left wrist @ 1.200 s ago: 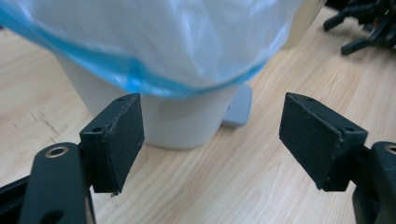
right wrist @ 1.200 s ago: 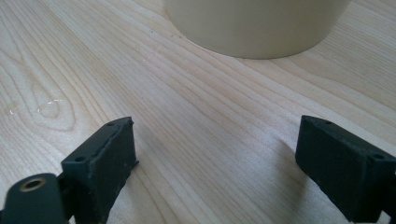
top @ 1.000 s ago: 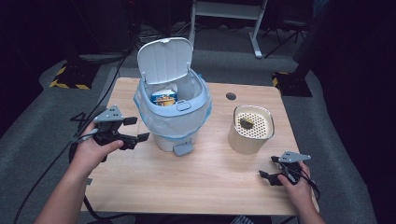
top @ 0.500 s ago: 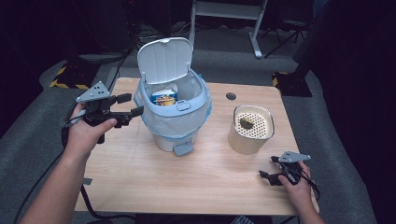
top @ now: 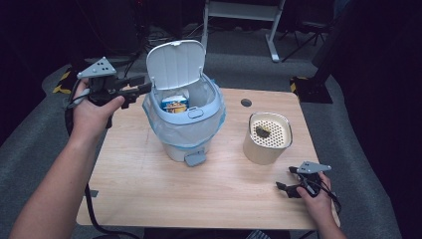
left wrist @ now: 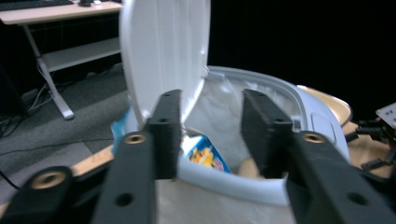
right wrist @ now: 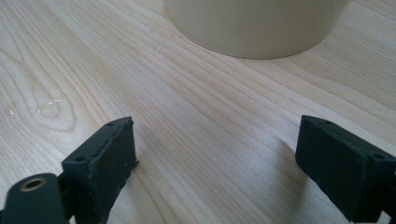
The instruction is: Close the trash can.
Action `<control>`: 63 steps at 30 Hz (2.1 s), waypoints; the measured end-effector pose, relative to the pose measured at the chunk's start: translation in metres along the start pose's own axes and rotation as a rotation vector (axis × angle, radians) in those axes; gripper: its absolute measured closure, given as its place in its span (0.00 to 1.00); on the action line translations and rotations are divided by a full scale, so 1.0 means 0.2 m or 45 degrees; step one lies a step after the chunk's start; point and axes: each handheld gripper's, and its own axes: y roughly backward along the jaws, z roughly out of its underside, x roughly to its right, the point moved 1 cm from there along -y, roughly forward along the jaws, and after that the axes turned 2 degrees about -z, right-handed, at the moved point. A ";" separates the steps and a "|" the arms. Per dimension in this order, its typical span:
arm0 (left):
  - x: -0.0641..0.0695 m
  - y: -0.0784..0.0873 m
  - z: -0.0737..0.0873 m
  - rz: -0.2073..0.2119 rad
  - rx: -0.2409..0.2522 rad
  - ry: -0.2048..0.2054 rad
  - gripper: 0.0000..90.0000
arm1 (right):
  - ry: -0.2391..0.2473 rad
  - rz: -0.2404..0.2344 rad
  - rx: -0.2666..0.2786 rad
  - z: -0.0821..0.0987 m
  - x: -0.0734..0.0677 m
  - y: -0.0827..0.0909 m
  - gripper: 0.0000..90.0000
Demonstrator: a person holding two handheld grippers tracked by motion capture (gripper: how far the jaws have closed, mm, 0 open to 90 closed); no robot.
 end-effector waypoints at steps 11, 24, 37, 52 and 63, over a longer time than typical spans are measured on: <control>-0.08 -0.02 -0.13 -0.086 -0.020 0.049 1.00 | 0.000 0.000 0.000 0.00 0.00 0.00 0.14; -0.21 -0.06 -0.25 -0.171 0.011 0.144 1.00 | -0.002 0.000 0.000 0.00 0.00 0.00 0.14; -0.24 -0.20 -0.26 -0.064 -0.022 0.180 1.00 | -0.002 0.000 0.000 0.00 0.00 0.00 0.14; -0.01 -0.19 -0.23 0.080 -0.115 0.076 0.86 | 0.002 -0.003 -0.001 0.00 0.00 0.00 0.14; 0.14 -0.27 -0.13 0.041 -0.153 0.070 0.44 | 0.002 -0.003 0.000 0.00 0.00 0.00 0.14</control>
